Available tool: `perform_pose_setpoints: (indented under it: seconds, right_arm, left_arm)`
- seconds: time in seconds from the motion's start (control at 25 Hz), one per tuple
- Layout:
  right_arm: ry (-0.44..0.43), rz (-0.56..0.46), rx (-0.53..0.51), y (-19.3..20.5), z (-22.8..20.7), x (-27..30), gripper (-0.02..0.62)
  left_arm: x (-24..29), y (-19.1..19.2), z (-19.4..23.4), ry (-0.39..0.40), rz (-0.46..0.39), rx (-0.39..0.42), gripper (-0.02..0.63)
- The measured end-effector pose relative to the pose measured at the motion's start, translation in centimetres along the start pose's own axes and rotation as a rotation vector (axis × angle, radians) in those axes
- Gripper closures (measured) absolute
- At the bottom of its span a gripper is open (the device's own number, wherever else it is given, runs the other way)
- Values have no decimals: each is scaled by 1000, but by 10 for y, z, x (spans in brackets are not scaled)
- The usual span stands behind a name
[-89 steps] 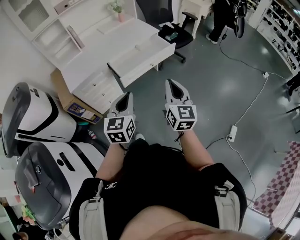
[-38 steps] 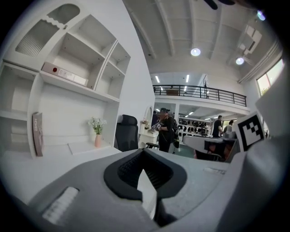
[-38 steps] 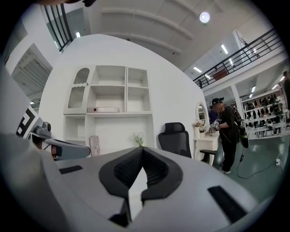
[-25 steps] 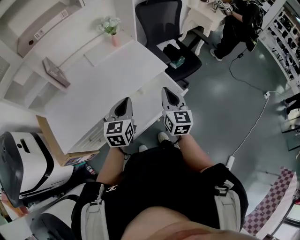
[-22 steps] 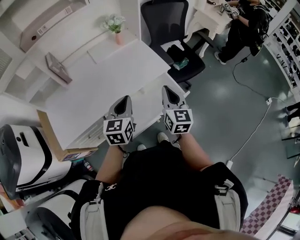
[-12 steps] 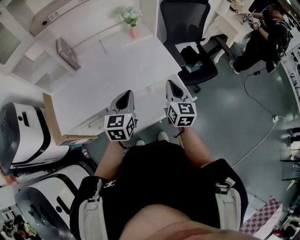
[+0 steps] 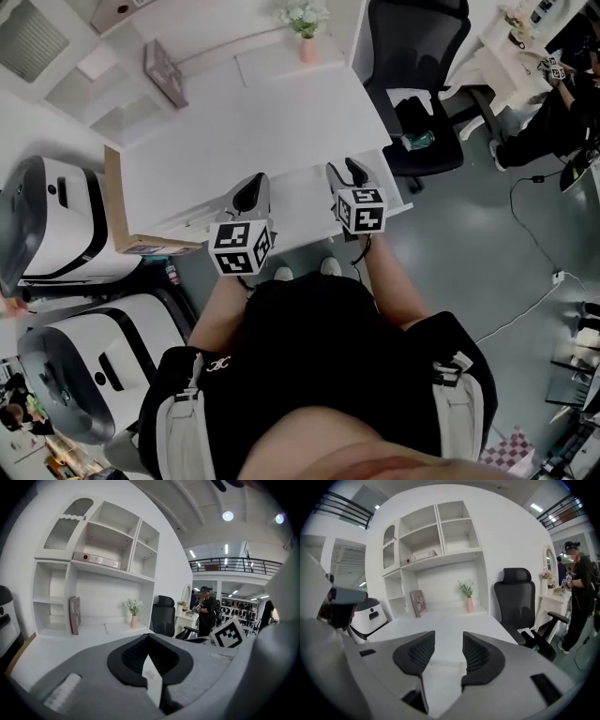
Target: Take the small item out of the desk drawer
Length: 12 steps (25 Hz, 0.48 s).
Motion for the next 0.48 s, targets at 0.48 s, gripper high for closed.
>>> perform_pose_setpoints:
  seconds: [0.48]
  right_arm:
    - [-26,242,-150,75,2,61,411]
  left_arm:
    - [-21,8,15,-141,-3,-40,591]
Point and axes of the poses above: the fingertips, and each gripper's own axes: x forward along the fingers, z to its left, y out of its underside, the point moved 1 cm from there along -x, backward along the fingers, and after that the axes turned 10 degrees about y, right-handed, at the moved point
